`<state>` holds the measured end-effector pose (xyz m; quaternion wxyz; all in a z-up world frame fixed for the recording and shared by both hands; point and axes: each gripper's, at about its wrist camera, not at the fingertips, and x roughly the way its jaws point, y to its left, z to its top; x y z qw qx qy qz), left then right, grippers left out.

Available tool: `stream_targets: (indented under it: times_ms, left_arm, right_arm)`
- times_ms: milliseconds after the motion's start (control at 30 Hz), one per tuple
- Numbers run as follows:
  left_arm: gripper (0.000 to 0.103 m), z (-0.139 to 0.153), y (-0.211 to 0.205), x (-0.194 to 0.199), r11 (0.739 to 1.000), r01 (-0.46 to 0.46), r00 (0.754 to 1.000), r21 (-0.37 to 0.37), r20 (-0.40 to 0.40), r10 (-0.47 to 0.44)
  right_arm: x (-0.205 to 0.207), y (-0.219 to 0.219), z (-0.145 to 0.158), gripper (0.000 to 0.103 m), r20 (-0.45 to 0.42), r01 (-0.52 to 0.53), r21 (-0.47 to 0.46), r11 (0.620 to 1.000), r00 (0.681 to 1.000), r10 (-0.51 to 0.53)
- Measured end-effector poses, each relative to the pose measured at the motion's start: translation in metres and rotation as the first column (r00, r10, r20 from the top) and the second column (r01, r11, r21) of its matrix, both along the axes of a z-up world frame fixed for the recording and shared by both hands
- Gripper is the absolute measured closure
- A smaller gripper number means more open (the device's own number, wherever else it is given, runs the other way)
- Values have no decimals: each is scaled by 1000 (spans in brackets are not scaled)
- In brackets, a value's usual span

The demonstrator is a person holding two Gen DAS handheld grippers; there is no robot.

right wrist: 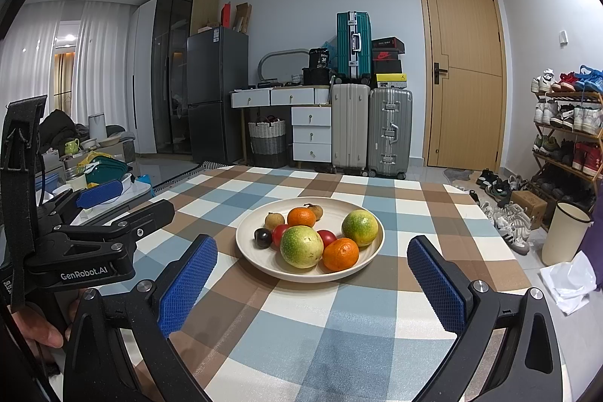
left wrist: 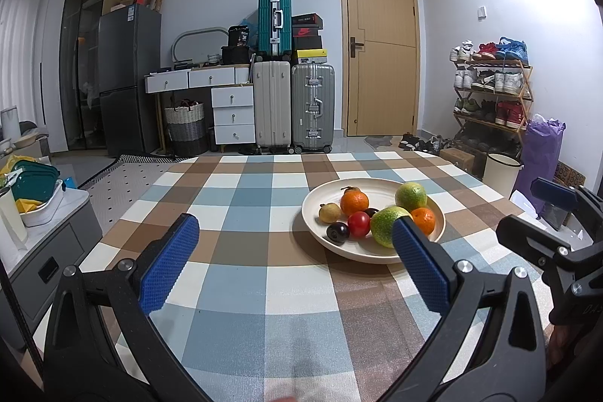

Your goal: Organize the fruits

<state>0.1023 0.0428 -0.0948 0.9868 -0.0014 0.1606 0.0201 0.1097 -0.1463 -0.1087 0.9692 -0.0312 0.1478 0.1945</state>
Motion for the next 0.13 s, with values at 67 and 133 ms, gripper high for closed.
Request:
stream_targets:
  times_ms: [67, 133]
  left_arm:
    - [1, 0, -1, 0, 1000, 8, 1000, -1, -1, -8]
    - [1, 0, -3, 0, 1000, 12, 1000, -5, -4, -12]
  right_arm:
    - [0, 0, 0, 0, -1, 0, 0, 1000, 1000, 0]
    - [0, 0, 0, 0, -2, 0, 0, 1000, 1000, 0]
